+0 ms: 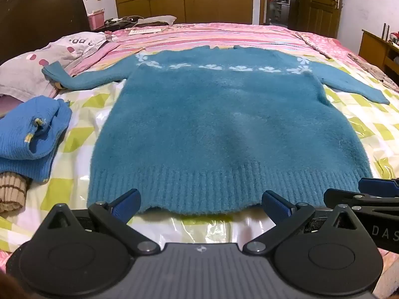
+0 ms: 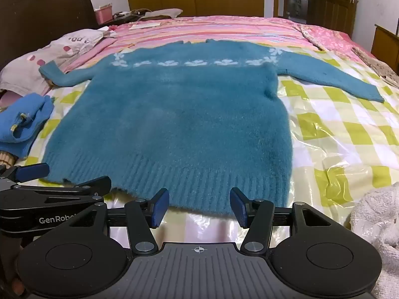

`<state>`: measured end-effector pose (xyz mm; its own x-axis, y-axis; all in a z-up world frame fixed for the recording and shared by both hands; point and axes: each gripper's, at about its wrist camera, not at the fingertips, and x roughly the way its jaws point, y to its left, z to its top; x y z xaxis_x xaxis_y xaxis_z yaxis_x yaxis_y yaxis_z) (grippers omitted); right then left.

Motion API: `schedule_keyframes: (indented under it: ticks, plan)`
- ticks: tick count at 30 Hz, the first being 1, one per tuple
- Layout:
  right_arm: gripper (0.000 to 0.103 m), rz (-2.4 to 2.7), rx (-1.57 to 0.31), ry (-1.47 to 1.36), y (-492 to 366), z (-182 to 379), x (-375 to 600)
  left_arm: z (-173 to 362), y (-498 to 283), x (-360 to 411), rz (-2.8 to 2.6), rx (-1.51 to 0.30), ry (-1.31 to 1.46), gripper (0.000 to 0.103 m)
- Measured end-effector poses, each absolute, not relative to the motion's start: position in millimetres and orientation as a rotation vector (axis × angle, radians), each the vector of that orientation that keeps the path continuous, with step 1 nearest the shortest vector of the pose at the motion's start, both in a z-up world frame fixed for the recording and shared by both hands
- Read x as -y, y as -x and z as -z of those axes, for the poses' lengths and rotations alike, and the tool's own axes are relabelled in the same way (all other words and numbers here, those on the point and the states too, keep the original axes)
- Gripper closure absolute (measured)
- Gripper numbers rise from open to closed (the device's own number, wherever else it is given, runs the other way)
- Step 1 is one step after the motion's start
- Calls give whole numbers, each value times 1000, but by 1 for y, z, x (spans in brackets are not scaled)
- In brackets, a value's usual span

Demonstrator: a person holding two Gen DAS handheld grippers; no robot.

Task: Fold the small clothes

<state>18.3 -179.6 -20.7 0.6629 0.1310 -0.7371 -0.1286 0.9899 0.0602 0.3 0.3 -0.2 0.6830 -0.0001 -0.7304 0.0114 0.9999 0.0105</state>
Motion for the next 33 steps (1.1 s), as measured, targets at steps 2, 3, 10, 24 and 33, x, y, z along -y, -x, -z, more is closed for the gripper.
schedule_keyframes:
  ticks: [2,3,10,24,33]
  plan:
    - [49,-147,-835,-3,-19,21,180,0,0,-1,6,-820,-8,0]
    - [49,-147,-836,-3,-19,21,180,0,0,-1,5,-821,-6,0]
    - [49,-144,-851,5,-24,26,178,4,-2,-4,-13,-843,4,0]
    - [49,-121,-872,18,-44,31,170,14,-27,-5,-11,-885,8,0]
    - [49,-126,-913,17,-54,45,166,34,-38,-9,-13,-951,54,0]
